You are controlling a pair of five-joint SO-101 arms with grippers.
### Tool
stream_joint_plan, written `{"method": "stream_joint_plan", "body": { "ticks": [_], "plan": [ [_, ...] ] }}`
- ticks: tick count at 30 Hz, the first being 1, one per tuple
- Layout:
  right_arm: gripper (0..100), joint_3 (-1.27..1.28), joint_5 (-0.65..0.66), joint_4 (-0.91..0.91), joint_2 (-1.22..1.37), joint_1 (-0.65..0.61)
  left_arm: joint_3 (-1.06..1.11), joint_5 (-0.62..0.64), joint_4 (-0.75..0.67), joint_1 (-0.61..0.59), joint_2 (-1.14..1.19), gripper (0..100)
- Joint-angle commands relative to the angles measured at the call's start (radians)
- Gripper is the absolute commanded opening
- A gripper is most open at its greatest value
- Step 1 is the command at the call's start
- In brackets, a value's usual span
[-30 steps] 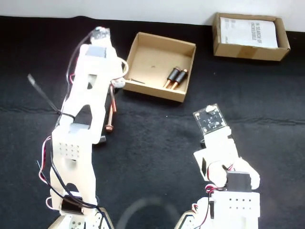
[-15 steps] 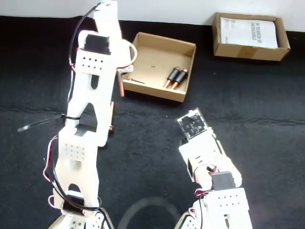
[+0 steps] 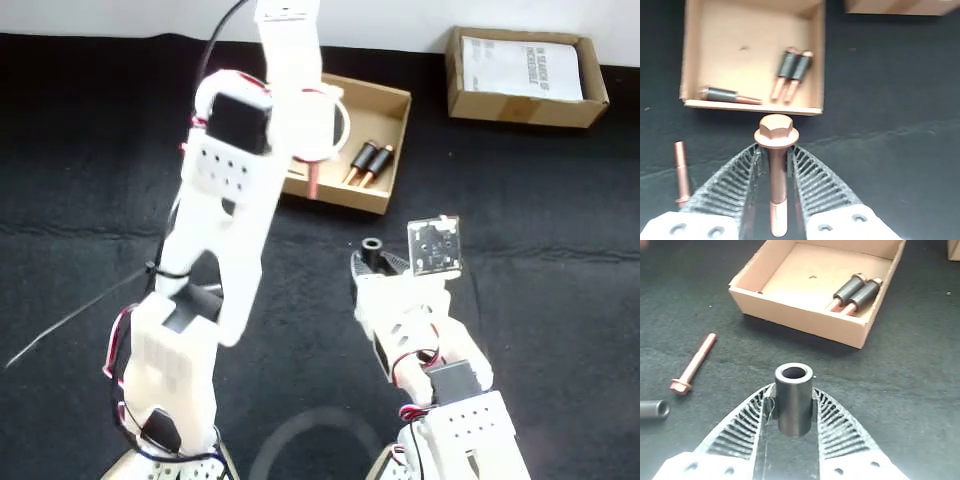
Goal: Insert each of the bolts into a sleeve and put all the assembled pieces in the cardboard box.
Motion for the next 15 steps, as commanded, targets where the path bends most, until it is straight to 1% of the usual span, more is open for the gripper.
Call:
{"method": "stream_joint_plan", "body": {
  "ticks": [1, 5, 8, 15],
  "plan": [
    [0.8, -0.005, -0.008, -0.025, -0.016, -0.039, -0.047, -0.008, 0.003, 0.082, -0.108, 1],
    [0.8, -0.016, -0.008, -0.027, -0.016, -0.076, -0.047, -0.092, 0.003, 0.151, -0.127, 1],
    [0.8, -0.018, -0.008, -0.028, -0.016, -0.085, -0.047, -0.097, 0.0, 0.165, -0.125, 1],
    [0.8, -0.042, -0.009, -0.028, -0.016, -0.084, -0.051, -0.095, -0.003, 0.145, -0.124, 1]
  ]
}}
